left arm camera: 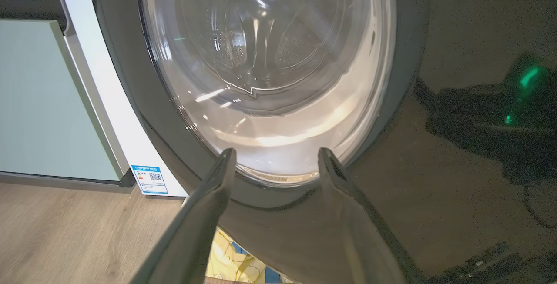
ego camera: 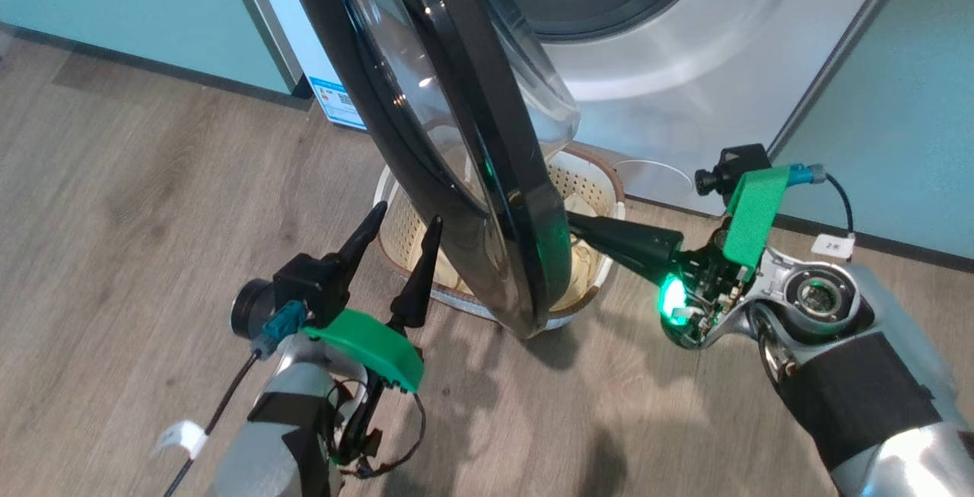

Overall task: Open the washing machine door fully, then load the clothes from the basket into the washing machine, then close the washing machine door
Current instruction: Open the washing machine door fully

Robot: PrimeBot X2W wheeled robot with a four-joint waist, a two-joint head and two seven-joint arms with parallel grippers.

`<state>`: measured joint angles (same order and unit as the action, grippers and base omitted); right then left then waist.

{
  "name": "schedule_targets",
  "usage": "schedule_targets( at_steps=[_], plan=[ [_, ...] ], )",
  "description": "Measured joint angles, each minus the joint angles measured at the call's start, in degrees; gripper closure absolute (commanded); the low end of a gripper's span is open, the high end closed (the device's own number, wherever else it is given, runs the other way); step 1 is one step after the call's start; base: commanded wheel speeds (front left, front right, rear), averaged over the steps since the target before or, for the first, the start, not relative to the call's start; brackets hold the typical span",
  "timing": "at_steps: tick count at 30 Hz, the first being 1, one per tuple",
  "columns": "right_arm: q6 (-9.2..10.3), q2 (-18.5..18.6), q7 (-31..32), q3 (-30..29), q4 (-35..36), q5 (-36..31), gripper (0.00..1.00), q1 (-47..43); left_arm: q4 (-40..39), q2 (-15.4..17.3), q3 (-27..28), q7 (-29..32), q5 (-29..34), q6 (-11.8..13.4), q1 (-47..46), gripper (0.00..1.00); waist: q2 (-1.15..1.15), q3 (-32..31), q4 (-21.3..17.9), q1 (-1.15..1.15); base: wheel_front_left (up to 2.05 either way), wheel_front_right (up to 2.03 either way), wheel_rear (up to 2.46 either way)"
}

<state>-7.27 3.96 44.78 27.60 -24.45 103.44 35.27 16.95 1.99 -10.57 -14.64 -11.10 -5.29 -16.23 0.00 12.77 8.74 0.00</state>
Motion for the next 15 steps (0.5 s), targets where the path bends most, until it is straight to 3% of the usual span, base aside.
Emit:
schedule_targets(
  at_steps=[15],
  plan=[
    [0.00, -0.1, -3.2, 1.4, 0.7, 1.9, 1.00, -1.8, 0.1, 0.0, 0.0, 0.0, 0.0, 0.0, 0.7, 0.00, 0.00, -1.0, -0.3, 0.00, 0.00, 0.00, 0.00]
  ],
)
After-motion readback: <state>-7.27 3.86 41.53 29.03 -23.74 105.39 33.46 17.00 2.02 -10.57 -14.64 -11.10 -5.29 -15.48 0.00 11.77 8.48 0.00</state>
